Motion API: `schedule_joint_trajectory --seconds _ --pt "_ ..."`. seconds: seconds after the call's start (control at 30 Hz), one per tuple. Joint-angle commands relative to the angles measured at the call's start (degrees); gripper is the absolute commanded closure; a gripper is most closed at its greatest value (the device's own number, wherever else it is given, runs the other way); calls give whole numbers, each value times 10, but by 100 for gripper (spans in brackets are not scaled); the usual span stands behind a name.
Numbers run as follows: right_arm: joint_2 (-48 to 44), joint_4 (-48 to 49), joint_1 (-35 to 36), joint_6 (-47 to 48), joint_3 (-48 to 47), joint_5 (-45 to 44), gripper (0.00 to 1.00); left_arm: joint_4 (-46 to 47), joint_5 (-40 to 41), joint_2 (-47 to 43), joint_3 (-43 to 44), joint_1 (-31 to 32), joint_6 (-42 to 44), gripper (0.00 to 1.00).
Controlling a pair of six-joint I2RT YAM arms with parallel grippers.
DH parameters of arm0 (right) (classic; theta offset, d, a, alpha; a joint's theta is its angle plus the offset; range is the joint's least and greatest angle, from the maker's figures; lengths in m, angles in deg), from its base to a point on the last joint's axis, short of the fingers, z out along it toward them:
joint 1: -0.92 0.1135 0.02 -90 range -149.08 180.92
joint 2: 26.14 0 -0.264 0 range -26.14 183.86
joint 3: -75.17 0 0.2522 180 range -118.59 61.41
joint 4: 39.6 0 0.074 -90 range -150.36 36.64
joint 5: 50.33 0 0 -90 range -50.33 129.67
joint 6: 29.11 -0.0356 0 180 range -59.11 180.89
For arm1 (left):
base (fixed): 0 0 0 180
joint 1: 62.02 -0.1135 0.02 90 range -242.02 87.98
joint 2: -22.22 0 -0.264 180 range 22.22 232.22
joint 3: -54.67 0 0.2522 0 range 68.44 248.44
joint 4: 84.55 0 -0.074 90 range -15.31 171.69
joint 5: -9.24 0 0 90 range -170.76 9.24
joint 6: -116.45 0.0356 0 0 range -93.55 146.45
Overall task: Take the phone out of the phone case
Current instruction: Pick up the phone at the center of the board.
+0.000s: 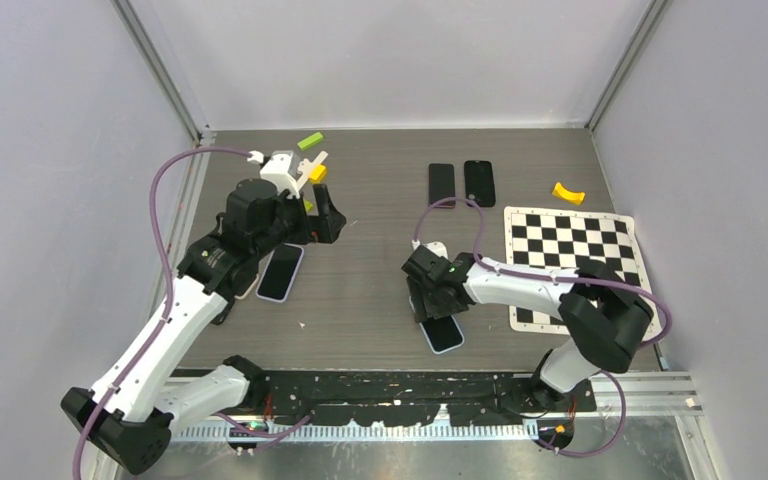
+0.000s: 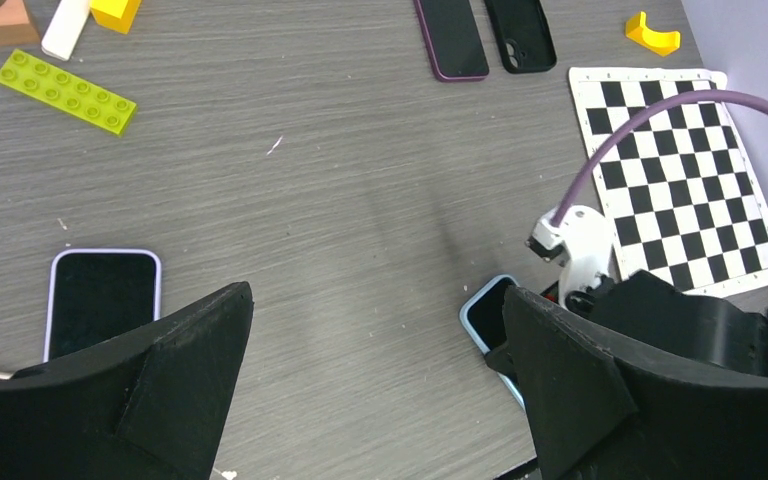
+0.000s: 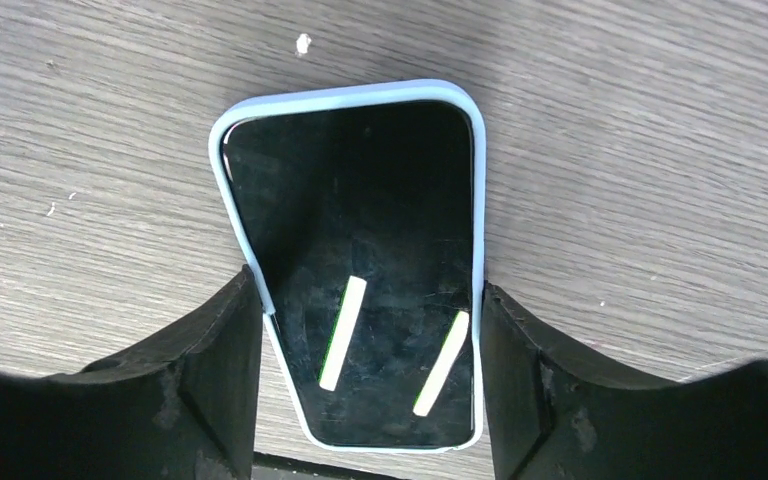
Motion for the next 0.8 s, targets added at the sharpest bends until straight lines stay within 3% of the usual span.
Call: schedule_joint_trajectory --seconds 0.0,0.17,0.57,0.77 --pt "-60 33 -2 -17 12 -89 50 57 -5 0 -31 -4 0 0" --pt "-117 110 -2 9 11 -83 53 105 -19 30 -72 -10 -26 0" --pt "-121 308 -2 11 -5 63 53 259 -222 131 -155 -48 -163 0" --pt "-115 338 -2 -1 -9 100 52 323 -308 174 -167 -51 -186 0"
